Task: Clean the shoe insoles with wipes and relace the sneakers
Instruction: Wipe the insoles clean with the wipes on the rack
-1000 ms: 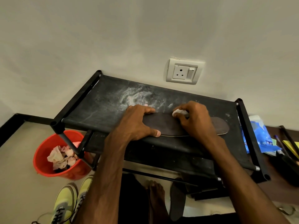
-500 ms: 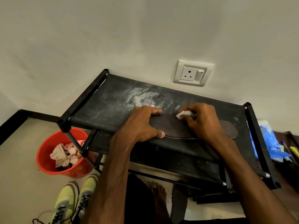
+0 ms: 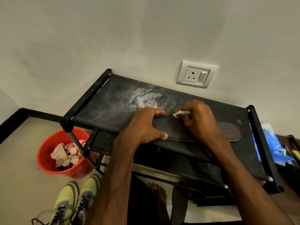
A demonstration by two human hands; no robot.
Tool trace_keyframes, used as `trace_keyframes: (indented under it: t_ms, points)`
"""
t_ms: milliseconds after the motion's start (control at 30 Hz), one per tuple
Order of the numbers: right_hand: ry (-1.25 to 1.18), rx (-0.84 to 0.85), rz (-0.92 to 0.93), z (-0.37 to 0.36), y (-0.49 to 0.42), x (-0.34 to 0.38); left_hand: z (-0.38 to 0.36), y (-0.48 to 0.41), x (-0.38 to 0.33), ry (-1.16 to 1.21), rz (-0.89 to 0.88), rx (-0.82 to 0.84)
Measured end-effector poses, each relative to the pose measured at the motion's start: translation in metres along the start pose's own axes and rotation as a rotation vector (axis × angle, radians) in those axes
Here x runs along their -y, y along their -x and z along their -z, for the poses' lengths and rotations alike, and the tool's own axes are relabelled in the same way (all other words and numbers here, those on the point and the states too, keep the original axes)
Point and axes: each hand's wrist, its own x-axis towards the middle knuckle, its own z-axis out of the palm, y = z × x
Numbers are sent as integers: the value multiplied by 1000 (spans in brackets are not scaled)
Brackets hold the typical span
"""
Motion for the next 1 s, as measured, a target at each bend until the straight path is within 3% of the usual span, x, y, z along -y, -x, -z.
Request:
trace_keyframes:
  t_ms: [233, 433, 600, 833, 1000]
  points:
    - [-221, 212, 260, -7, 15, 40, -3, -4, 3, 32, -19, 6]
    - [-94, 18, 12, -11, -5, 11, -4, -3, 5, 36, 4, -18]
    - [-219, 148, 257, -21, 13, 51, -6, -8, 9, 33, 24, -25]
    - [-80, -20, 37, -15, -4, 20, -4, -4, 5, 50, 43, 18]
    - [-255, 157, 279, -21, 10, 49, -4, -7, 6, 46, 29, -7]
